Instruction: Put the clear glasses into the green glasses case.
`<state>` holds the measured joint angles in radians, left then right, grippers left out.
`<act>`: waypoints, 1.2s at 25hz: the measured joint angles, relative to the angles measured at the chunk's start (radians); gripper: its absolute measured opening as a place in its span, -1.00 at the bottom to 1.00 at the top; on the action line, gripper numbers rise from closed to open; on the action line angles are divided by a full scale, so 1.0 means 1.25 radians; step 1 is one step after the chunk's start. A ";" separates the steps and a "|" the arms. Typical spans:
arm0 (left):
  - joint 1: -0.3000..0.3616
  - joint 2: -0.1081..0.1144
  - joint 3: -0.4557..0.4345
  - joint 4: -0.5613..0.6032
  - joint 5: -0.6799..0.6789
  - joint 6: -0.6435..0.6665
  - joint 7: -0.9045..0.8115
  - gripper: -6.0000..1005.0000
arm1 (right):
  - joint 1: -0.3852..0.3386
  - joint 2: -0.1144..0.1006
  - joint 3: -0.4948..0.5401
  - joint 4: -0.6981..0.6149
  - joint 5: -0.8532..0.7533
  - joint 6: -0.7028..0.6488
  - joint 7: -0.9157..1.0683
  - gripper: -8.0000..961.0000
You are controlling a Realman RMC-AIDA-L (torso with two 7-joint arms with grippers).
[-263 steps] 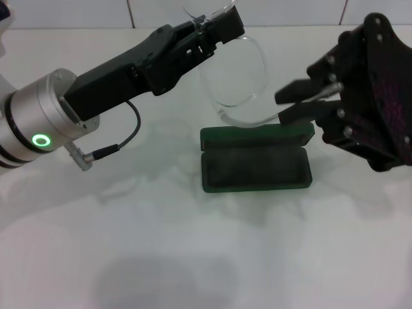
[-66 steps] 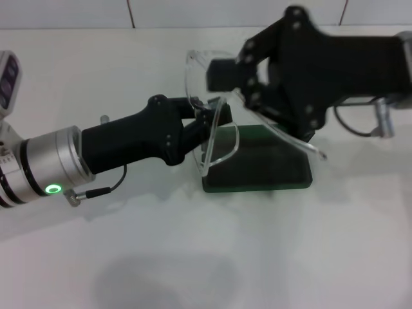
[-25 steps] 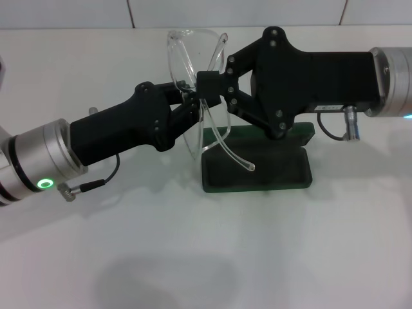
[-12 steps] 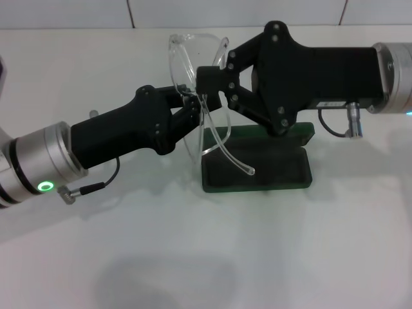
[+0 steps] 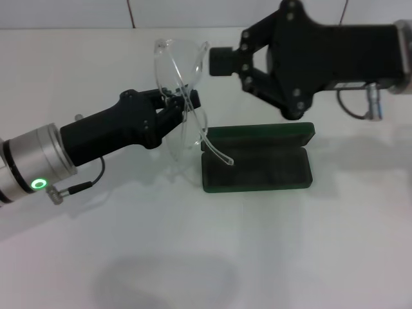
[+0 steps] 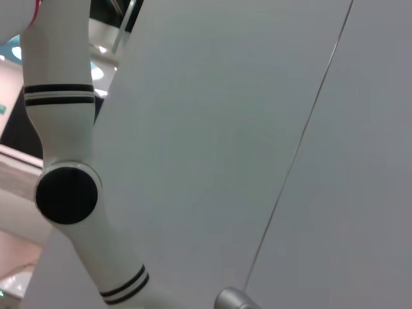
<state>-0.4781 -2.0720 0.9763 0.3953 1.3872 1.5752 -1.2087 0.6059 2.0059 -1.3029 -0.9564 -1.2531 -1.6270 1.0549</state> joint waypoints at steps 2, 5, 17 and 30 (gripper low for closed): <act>0.000 0.005 0.002 0.000 0.004 -0.001 -0.004 -0.73 | -0.023 0.003 0.025 -0.059 -0.025 0.000 0.025 -0.95; 0.004 0.010 0.001 0.000 0.005 0.007 -0.012 -0.73 | -0.053 0.005 0.047 -0.128 -0.047 -0.001 0.057 -0.95; -0.007 -0.001 -0.004 0.002 -0.033 0.044 -0.052 -0.73 | -0.062 0.011 -0.022 -0.039 -0.087 -0.004 0.058 -0.95; -0.012 -0.005 -0.004 0.002 -0.035 0.079 -0.062 -0.73 | -0.021 0.013 -0.047 0.052 -0.091 0.034 0.026 -0.95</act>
<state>-0.4928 -2.0787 0.9710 0.3974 1.3440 1.6734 -1.2857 0.5792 2.0218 -1.3615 -0.8913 -1.3668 -1.5846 1.0872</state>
